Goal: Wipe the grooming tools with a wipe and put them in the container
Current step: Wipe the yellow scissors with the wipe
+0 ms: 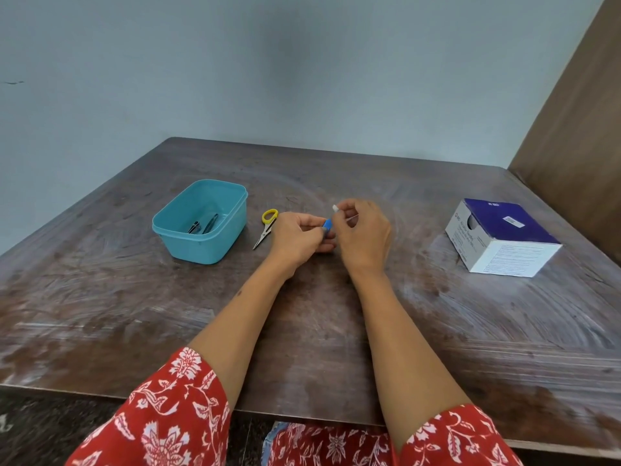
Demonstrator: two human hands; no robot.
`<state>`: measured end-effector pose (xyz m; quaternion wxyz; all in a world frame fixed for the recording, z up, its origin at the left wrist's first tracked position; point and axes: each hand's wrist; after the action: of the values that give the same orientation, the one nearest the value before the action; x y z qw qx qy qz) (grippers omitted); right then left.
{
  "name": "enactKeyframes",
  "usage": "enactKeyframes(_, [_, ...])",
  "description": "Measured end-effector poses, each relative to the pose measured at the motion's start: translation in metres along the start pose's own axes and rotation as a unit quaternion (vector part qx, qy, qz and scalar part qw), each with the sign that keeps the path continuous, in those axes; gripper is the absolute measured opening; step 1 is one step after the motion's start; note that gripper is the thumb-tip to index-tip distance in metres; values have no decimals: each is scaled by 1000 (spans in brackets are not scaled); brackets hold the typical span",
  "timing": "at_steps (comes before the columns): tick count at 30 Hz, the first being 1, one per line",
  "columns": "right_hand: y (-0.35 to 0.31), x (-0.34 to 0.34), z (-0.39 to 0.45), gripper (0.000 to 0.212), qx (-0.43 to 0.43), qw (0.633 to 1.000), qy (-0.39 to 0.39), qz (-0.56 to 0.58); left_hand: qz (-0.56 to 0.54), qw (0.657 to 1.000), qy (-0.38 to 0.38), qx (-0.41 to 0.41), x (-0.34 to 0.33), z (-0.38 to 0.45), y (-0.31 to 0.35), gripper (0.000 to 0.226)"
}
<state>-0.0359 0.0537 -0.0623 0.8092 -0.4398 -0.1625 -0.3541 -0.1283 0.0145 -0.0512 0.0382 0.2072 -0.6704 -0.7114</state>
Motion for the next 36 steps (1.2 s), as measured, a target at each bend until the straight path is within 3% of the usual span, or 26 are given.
enactKeyframes(3, [-2, 0, -1, 6, 17, 1000, -21, -4, -1, 1000, 0, -8, 0, 1, 0, 21])
enactKeyframes(7, [1, -1, 1, 10, -36, 999, 26, -15, 4, 1000, 2, 11, 1, 2, -2, 19])
enactKeyframes(11, [-2, 0, -1, 8, 3, 1000, -16, -6, 2, 1000, 3, 1, 1, 3, -1, 20])
enactKeyframes(15, [0, 1, 1, 11, -38, 999, 25, -12, 1, 1000, 6, 10, 1, 3, -3, 19])
enactKeyframes(20, [-2, 1, -2, 4, 7, 999, -30, 20, 12, 1000, 3, -18, 1, 3, -3, 25])
enactKeyframes(25, [0, 2, 0, 10, -28, 999, 35, 6, 3, 1000, -8, 8, 1, 3, -3, 19])
enactKeyframes(31, [-1, 1, -1, 4, 6, 1000, 9, 20, 4, 1000, -10, 1, 1, 3, -2, 21])
enactKeyframes(36, [3, -1, 2, 10, -26, 996, 77, 26, 17, 999, -29, 22, 2, 3, -2, 20])
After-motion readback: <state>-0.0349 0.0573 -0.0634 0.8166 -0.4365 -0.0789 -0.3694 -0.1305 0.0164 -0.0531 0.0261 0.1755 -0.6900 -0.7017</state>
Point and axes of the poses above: each hand's wrist, its own z-axis towards the middle knuckle, its own x-axis out of the back of the hand, y = z × x, and after that the axes turned 13 degrees about -z, right-handed
